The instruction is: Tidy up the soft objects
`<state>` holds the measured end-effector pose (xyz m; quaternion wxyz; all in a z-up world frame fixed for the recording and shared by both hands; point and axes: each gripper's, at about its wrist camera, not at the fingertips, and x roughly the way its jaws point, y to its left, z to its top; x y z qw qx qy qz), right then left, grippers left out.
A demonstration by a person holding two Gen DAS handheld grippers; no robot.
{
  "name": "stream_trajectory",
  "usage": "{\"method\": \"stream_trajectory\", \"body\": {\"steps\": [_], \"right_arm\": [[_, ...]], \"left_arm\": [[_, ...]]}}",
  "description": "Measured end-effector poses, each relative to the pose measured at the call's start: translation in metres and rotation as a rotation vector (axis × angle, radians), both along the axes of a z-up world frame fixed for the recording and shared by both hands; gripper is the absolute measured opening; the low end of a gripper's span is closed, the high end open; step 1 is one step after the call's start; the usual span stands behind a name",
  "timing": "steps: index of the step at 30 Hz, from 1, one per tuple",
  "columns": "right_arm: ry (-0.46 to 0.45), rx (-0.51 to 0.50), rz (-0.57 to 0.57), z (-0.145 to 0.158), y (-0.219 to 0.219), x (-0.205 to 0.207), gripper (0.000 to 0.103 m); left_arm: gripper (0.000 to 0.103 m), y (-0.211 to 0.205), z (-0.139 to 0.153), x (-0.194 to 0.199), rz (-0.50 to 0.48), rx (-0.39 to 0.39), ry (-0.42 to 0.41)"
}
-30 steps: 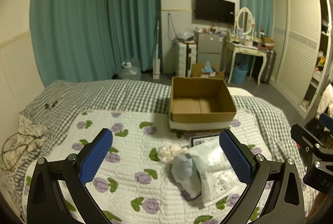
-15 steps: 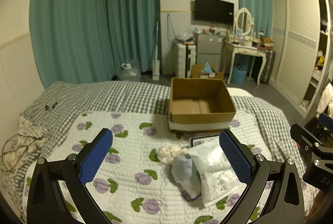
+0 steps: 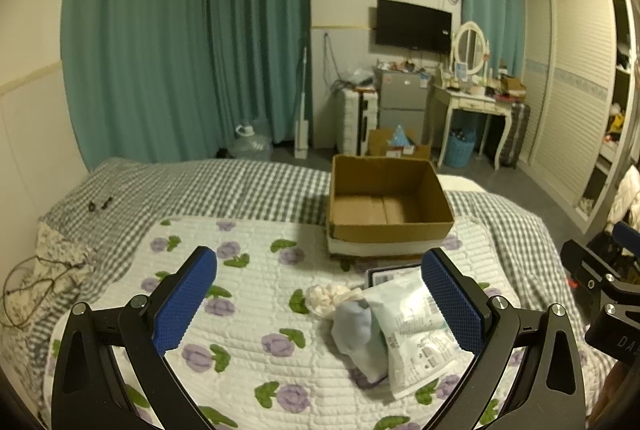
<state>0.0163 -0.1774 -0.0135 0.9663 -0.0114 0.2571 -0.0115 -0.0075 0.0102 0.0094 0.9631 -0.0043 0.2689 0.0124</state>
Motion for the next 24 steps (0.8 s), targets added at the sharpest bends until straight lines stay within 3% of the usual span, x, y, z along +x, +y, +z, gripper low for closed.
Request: {"method": "stream_trajectory", "body": {"steps": [12,15,24], "right_arm": [[-0.011,-0.013,0.018,0.002,0.005,-0.001,0.103],[-0.009,-0.020,0.023,-0.001,0.007,0.001,0.103],[0.065,-0.031,0.080,-0.039,0.015,0.021,0.103]], "left_arm": [[0.103,0.007,0.001,0.000,0.003,-0.006,-0.020],[0.103,0.011,-0.007,0.006,-0.004,-0.031,0.009],[0.103,0.023,-0.040,0.028,0.015,-0.013,0.086]]}}
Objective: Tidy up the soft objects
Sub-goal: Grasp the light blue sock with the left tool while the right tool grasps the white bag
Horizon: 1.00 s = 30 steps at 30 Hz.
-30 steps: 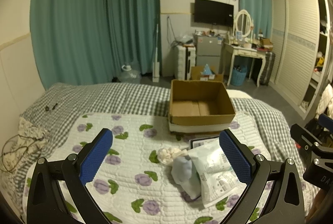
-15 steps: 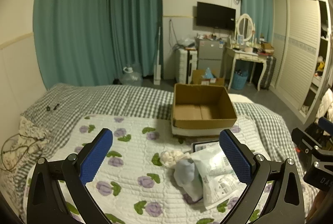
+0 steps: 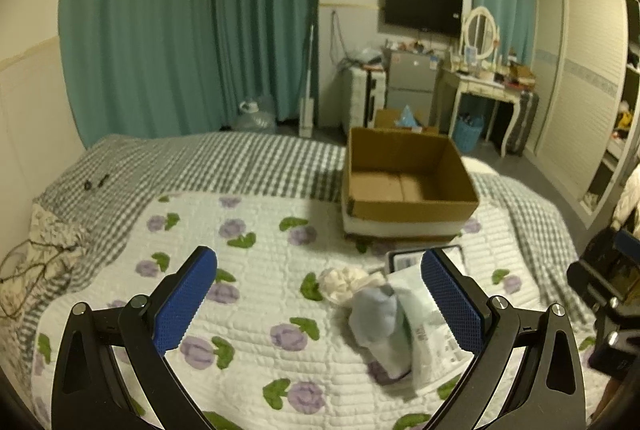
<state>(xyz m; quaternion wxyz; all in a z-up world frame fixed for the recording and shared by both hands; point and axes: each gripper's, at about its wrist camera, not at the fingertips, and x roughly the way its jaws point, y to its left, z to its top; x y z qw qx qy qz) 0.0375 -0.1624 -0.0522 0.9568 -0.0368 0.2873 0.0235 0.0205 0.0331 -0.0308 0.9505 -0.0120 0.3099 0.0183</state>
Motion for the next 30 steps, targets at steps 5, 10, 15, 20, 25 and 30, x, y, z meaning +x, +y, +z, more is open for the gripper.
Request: {"method": "stream_trajectory", "body": {"steps": [5,10,15,20,25,30], "right_arm": [[0.080,-0.048,0.036,-0.040,0.012,0.023,0.103],[0.181,-0.062,0.066,-0.084,0.024,0.050,0.103],[0.254,-0.096,0.107,-0.120,0.039,0.074,0.103],[0.371,-0.079,0.169,-0.160,0.051,0.092,0.103],[0.426,-0.084,0.192,-0.186,0.057,0.098,0.102],[0.449,0.017,0.198,-0.183,0.042,0.100,0.049]], "left_arm": [[0.103,0.004,-0.028,0.016,0.009,0.016,0.067],[0.103,0.011,-0.063,0.032,0.012,0.035,0.150],[0.103,0.014,-0.091,0.043,0.000,0.039,0.229],[0.103,0.019,-0.112,0.054,0.018,0.061,0.279],[0.103,0.015,-0.119,0.060,0.004,0.057,0.292],[0.103,0.000,-0.123,0.064,-0.031,0.034,0.309]]}}
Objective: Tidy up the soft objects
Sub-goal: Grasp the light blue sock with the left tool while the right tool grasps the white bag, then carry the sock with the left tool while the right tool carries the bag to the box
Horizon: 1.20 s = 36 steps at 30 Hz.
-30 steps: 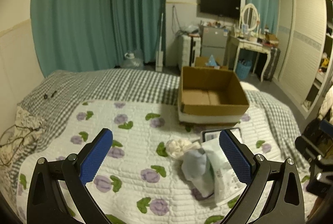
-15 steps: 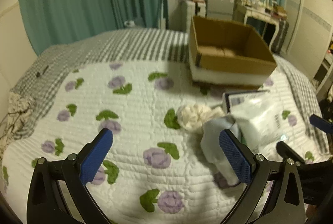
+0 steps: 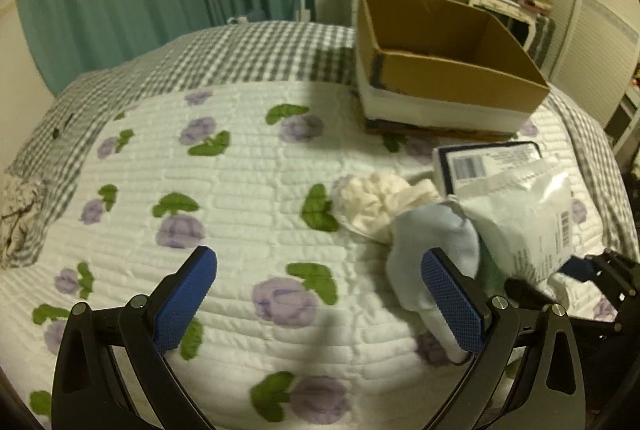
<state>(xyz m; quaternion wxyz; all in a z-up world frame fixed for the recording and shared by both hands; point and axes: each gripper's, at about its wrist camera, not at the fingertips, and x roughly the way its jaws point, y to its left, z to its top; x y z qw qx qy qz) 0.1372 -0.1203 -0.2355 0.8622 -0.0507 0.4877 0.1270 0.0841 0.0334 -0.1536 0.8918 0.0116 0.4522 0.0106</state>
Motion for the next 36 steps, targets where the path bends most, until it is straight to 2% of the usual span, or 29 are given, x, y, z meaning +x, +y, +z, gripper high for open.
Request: {"method": "stream_trajectory", "body": {"steps": [1,4,10,14,17,19,22,24,26,30,36], "right_arm": [[0.000,0.023,-0.004,0.003,-0.005,-0.002,0.043],[-0.038,0.017,-0.008,0.015,-0.011,-0.011,0.034],[-0.139,-0.013,-0.073,0.050,-0.040,-0.030,0.033],[-0.151,-0.030,-0.120,0.056,-0.060,-0.034,0.033],[-0.144,-0.030,-0.141,0.056,-0.071,-0.037,0.033],[-0.138,-0.018,-0.151,0.054,-0.075,-0.038,0.033],[-0.132,-0.014,-0.152,0.053,-0.071,-0.038,0.033],[-0.132,-0.007,-0.146,0.051,-0.069,-0.041,0.033],[-0.133,0.007,-0.139,0.053,-0.064,-0.043,0.033],[-0.153,0.011,-0.130,0.061,-0.058,-0.050,0.033],[-0.208,0.008,-0.142,0.084,-0.052,-0.060,0.033]], "left_arm": [[0.103,-0.004,0.000,0.000,-0.009,-0.009,0.000],[0.103,-0.017,0.001,0.001,-0.036,-0.032,0.002],[0.103,-0.045,-0.005,0.007,-0.070,-0.107,0.003],[0.103,-0.051,-0.027,0.021,-0.006,-0.107,0.050],[0.096,-0.045,-0.044,0.028,0.040,-0.133,0.084],[0.096,-0.045,-0.054,0.031,0.039,-0.157,0.101],[0.083,-0.053,-0.061,0.030,0.009,-0.148,0.101],[0.059,-0.056,-0.062,0.027,-0.018,-0.157,0.104],[0.050,-0.058,-0.058,0.021,-0.035,-0.134,0.086],[0.042,-0.051,-0.042,0.008,-0.045,-0.118,0.041],[0.040,-0.027,-0.005,-0.021,-0.042,-0.122,-0.040]]}}
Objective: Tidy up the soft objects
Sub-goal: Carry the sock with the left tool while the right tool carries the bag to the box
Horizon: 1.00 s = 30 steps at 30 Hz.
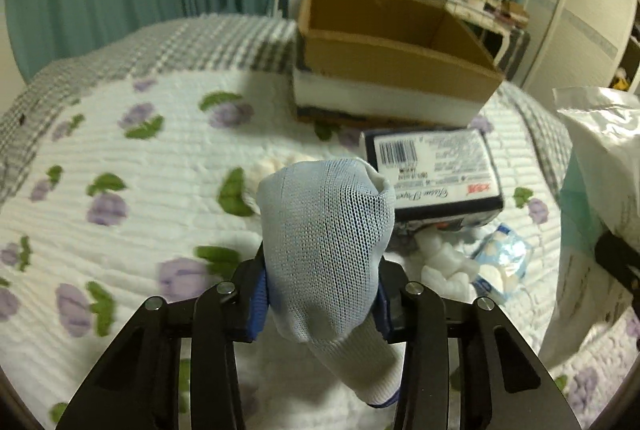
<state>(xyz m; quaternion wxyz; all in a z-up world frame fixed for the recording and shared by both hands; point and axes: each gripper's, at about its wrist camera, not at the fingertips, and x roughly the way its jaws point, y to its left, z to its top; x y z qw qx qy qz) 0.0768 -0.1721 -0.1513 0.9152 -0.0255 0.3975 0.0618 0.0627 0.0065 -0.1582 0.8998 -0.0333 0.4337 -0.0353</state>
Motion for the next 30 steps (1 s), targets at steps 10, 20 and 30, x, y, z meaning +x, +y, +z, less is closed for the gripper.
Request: {"method": "stream_trajectory", "body": {"steps": [10,20,30], "right_arm": [[-0.159,-0.006,0.006,0.069,0.015,-0.037,0.033],[-0.305,0.025,0.019,0.144,0.028,-0.070,0.033],[-0.457,0.027,0.017,0.213,0.027,-0.070,0.033]], "left_arm": [[0.040,0.024,0.076,-0.049,-0.014,0.012,-0.176],[0.040,0.030,0.157,-0.080,-0.051,-0.024,-0.350],[0.040,0.025,0.218,-0.065,-0.106,-0.051,-0.454]]}}
